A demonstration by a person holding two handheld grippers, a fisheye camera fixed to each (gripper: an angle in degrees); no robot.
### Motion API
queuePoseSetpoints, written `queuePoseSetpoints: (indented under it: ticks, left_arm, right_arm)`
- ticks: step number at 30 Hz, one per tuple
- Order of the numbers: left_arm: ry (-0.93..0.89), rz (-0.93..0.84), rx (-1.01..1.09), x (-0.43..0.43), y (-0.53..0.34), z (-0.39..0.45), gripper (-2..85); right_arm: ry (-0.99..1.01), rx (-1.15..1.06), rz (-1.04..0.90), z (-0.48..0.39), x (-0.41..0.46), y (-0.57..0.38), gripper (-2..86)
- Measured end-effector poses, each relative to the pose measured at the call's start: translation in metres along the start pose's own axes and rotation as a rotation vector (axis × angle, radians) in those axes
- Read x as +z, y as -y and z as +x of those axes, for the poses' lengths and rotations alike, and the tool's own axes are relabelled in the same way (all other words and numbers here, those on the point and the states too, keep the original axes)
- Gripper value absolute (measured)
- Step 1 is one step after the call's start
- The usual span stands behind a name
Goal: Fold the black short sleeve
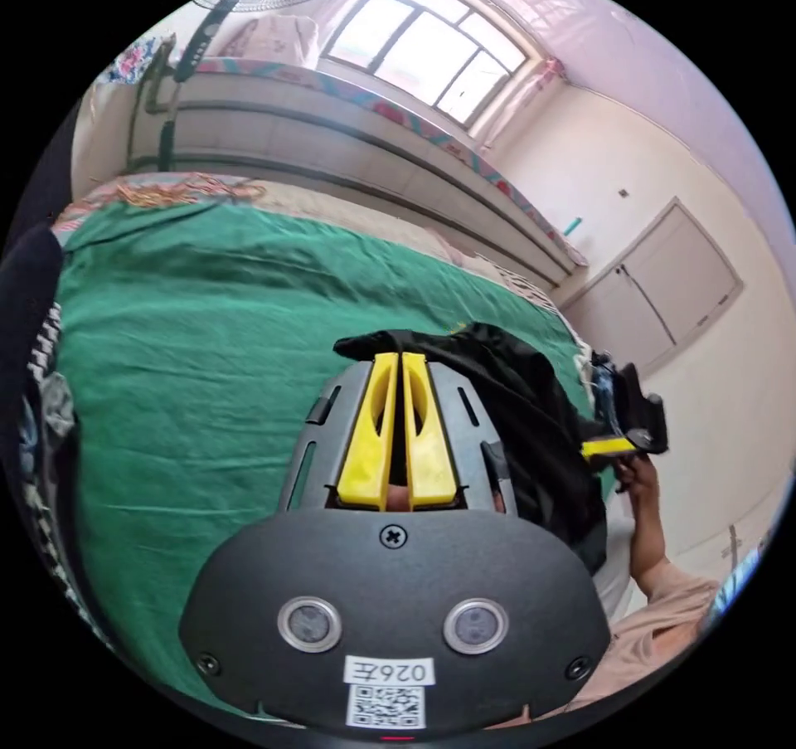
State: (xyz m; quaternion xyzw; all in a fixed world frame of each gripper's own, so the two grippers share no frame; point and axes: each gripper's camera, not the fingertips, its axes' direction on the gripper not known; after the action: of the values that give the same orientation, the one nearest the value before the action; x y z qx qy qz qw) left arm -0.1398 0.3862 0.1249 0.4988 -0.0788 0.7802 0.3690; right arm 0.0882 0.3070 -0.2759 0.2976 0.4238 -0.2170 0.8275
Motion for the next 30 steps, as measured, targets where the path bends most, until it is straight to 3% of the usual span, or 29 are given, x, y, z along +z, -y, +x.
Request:
queuePoseSetpoints:
  ticks: [4, 7, 11, 14, 17, 19, 21, 23, 25, 28, 30]
  left_arm:
    - [-0.006, -0.074, 0.006, 0.01, 0.011, 0.007, 5.5]
    - [0.051, -0.039, 0.11, 0.002, -0.01, 0.042, 7.5]
    - [0.046, 0.045, 0.319, -0.015, -0.033, 0.111, 7.2]
    - [-0.037, -0.024, 0.633, 0.0, -0.043, 0.19, 11.5]
    - [-0.025, -0.166, 0.935, 0.042, -0.058, 0.271, 17.3]
    - [0.013, -0.395, 1.107, 0.09, -0.067, 0.322, 9.3]
    - [0.121, -0.496, 1.199, 0.119, -0.062, 0.345, 0.9]
    - [0.222, -0.387, 1.082, 0.118, -0.023, 0.346, -0.1]
    - [0.177, -0.138, 0.695, 0.074, 0.059, 0.302, -0.6]
    - [-0.106, 0.067, 0.293, 0.014, 0.112, 0.219, -0.8]
    - [-0.197, 0.074, 0.326, 0.0, 0.111, 0.208, -0.7]
  right_arm:
    - [-0.152, 0.153, 0.085, 0.017, -0.009, -0.02, -0.5]
    - [-0.124, 0.217, 0.207, 0.031, -0.032, -0.048, 2.0]
    - [-0.069, 0.136, 0.255, 0.013, -0.031, -0.068, 8.9]
    - [-0.147, 0.079, 0.18, -0.007, -0.001, -0.062, 12.1]
    - [-0.221, 0.001, -0.059, -0.024, 0.057, -0.048, 2.9]
    - [-0.277, -0.012, -0.053, -0.033, 0.065, -0.046, 0.5]
    - [-0.331, 0.075, 0.187, -0.029, 0.019, -0.059, 0.2]
    - [-0.238, 0.3, 0.61, 0.016, -0.071, -0.122, 1.7]
    - [-0.22, 0.462, 0.774, 0.052, -0.11, -0.18, 4.7]
    - [-0.251, 0.503, 0.816, 0.061, -0.134, -0.228, 6.6]
    - [-0.203, 0.408, 0.755, 0.047, -0.125, -0.224, 6.0]
